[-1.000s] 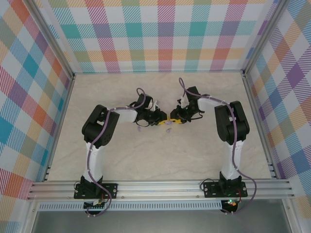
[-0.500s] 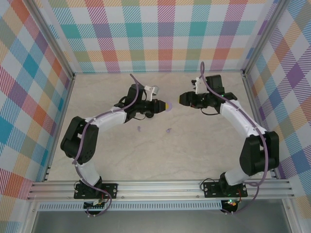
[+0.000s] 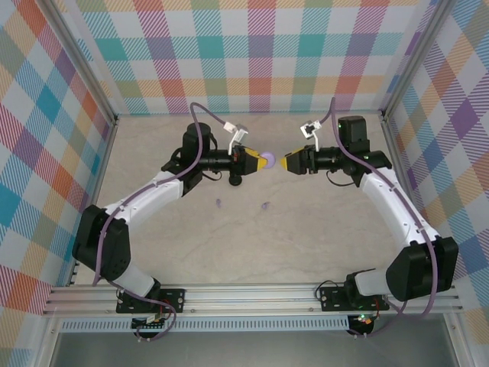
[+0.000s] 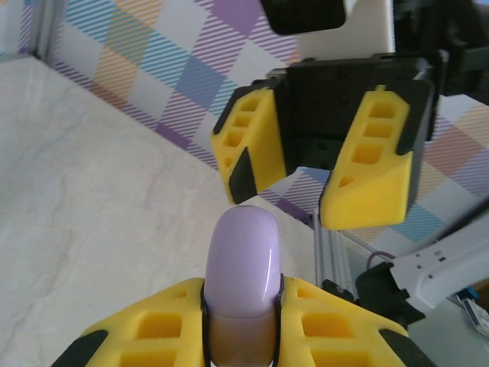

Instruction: Insert the wireless bluetooth earbuds into the charging case

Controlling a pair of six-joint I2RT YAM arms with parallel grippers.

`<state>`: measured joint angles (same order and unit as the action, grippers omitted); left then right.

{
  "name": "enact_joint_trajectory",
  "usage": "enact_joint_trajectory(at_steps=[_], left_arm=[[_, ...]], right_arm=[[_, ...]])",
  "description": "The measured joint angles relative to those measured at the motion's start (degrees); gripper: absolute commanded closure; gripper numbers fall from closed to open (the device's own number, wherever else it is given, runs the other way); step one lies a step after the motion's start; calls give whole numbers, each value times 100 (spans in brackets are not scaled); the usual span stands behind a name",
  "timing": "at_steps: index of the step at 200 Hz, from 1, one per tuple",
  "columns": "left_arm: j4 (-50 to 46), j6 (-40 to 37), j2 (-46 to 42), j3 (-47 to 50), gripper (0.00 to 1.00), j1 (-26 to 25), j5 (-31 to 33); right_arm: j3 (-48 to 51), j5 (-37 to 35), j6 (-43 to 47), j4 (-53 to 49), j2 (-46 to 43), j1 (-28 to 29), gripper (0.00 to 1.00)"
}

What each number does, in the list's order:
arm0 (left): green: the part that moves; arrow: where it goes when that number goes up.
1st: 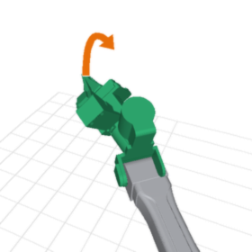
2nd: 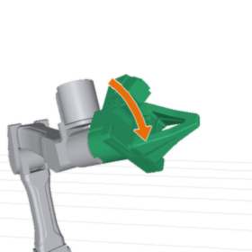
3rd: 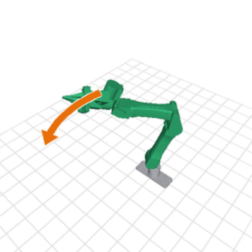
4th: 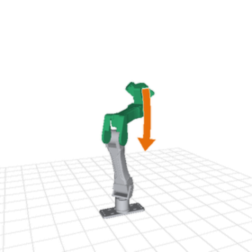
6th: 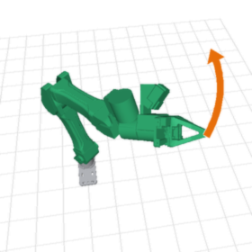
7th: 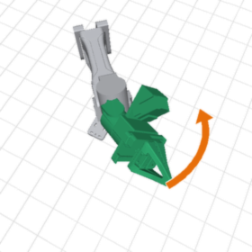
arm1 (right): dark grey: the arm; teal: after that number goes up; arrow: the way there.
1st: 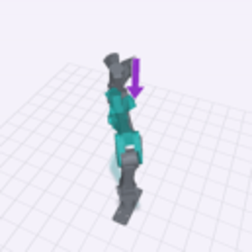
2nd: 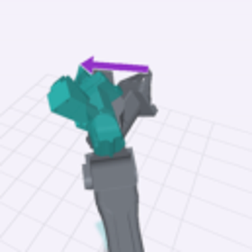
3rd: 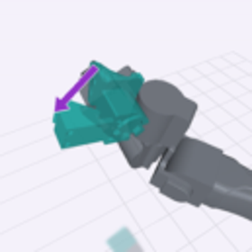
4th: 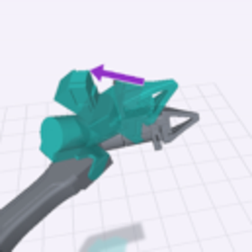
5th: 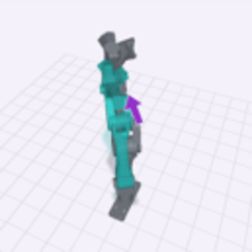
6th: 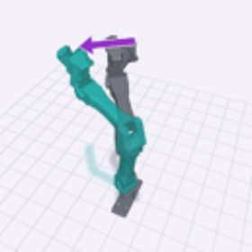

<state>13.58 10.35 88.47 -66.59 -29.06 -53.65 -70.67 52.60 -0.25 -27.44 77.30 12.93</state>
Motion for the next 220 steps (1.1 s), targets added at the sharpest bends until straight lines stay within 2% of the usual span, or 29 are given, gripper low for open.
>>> enact_joint_trajectory(at_steps=[53, 172, 220], left_arm=[[-304, -289, -153, -225, 95, -72, -393], [-619, -461, -186, -385, 94, -173, -592], [-798, -549, -197, -452, 93, -173, -573]], right_arm=[[-553, 693, 577, -573, 13, 105, 53], [-863, 549, 844, -922, 389, 439, 56], [-885, 584, 894, -1001, 393, 472, 75]])
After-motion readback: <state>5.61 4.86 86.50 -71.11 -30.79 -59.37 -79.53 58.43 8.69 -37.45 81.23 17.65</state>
